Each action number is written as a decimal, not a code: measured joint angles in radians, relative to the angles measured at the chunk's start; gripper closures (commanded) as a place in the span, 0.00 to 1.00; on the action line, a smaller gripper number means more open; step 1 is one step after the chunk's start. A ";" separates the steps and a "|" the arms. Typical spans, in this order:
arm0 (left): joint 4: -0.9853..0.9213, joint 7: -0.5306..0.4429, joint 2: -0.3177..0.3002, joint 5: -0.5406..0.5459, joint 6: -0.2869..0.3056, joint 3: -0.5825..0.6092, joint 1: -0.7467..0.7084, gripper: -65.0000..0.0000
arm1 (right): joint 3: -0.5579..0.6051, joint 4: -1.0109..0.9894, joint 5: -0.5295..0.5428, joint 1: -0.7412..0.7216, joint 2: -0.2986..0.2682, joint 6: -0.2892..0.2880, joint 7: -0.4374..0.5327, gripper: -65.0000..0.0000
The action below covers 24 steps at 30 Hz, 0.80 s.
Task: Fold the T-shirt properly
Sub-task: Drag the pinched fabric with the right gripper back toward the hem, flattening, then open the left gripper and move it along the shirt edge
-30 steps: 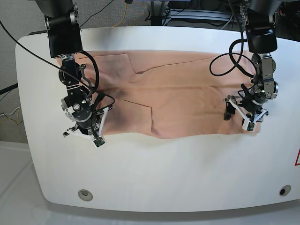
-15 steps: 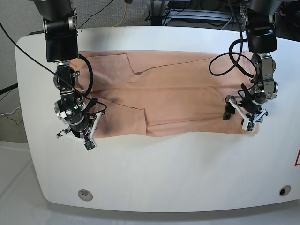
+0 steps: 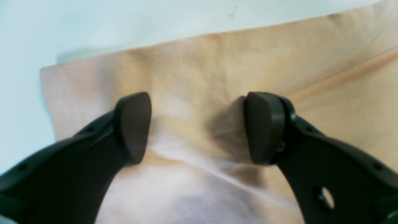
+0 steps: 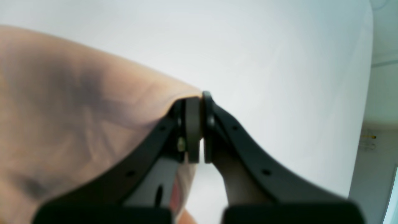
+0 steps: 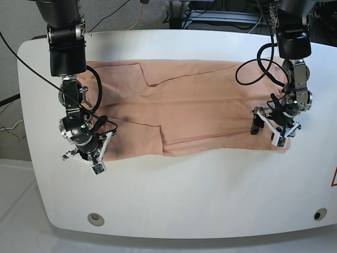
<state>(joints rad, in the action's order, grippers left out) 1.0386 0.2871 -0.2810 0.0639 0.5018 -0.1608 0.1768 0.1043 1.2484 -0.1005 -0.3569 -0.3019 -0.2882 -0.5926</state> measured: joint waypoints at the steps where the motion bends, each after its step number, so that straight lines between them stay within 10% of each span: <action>1: 0.000 0.001 0.000 0.000 0.000 0.000 0.000 0.32 | 0.000 -0.001 0.000 0.000 0.000 0.000 0.008 1.00; 7: 0.000 0.000 0.000 0.000 0.000 0.000 0.000 0.32 | 0.000 -0.002 -0.001 0.000 0.000 0.000 0.032 0.75; 14: 0.020 0.012 0.000 -0.005 -0.001 0.000 -0.004 0.32 | -0.005 -0.002 -0.008 0.004 -0.006 0.016 0.032 0.04; 24: 0.084 0.039 0.001 -0.030 -0.004 0.001 -0.013 0.32 | -0.006 -0.001 -0.008 0.037 -0.011 0.014 0.028 0.00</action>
<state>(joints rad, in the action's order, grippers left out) 1.1229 0.3256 -0.2798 0.0338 0.4976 -0.1596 0.1635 0.0978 1.2472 -0.1081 -0.3195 -0.3126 -0.2741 -0.5648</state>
